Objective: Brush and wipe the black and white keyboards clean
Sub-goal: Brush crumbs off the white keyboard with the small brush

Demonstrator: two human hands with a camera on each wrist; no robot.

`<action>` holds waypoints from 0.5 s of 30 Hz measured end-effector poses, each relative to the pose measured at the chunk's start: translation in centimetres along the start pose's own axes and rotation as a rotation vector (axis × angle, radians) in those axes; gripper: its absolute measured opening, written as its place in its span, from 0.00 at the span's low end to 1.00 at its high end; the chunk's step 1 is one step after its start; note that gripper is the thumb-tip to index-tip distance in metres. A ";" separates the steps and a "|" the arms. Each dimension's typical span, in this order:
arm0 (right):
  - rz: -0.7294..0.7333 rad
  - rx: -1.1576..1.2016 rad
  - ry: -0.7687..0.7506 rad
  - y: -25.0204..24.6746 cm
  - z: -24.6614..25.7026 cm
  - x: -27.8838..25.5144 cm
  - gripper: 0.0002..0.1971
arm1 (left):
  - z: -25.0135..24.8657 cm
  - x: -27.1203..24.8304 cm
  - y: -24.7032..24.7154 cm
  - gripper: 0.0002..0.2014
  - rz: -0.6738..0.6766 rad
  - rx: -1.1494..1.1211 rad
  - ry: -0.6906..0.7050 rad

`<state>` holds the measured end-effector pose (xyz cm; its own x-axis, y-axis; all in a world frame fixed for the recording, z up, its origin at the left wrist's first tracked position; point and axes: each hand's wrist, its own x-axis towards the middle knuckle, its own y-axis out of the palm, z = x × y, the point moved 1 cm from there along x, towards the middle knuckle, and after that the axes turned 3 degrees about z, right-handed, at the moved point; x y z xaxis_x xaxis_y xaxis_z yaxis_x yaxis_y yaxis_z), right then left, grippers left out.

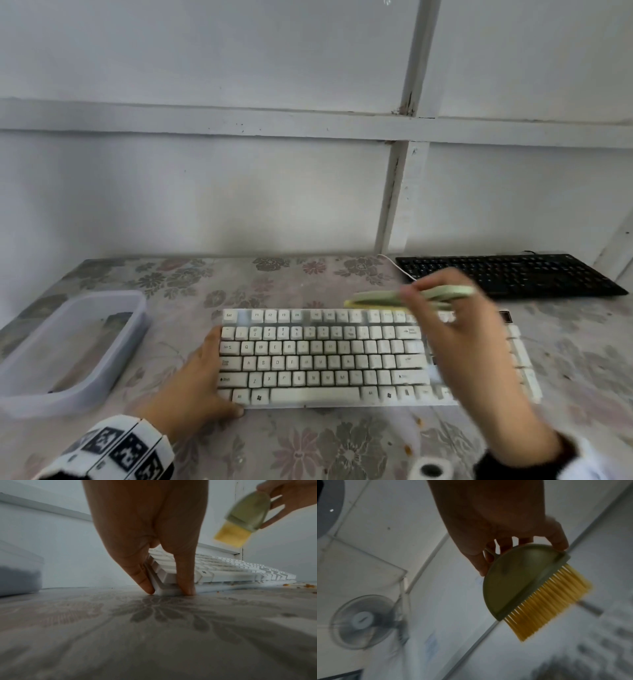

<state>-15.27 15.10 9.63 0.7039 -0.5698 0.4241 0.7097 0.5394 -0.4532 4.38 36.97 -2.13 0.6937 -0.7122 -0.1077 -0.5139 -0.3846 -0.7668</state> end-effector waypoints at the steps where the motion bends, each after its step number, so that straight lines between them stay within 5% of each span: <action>1: 0.056 0.025 0.000 2.2 0.5 -0.4 0.03 | 0.0 0.0 0.0 0.57 -0.004 -0.004 0.011; 6: 0.159 0.023 -0.044 10.9 3.2 -1.8 0.11 | -0.2 0.0 0.0 0.53 -0.046 -0.003 0.041; 9: 0.240 -0.110 -0.004 13.5 4.4 -2.5 0.09 | 0.6 0.5 0.3 0.51 -0.051 -0.019 0.076; 13: 0.234 -0.241 0.021 14.5 3.8 -2.9 0.18 | 0.6 0.5 0.2 0.52 -0.059 -0.049 0.068; 15: 0.180 -0.265 0.042 14.1 2.8 -2.9 0.09 | 0.2 0.3 0.1 0.52 -0.061 -0.037 0.062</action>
<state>-7.23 26.04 4.23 0.8115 -0.5082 0.2885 0.5379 0.4568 -0.7085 4.63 36.82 -2.33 0.6923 -0.7213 -0.0217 -0.4912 -0.4490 -0.7464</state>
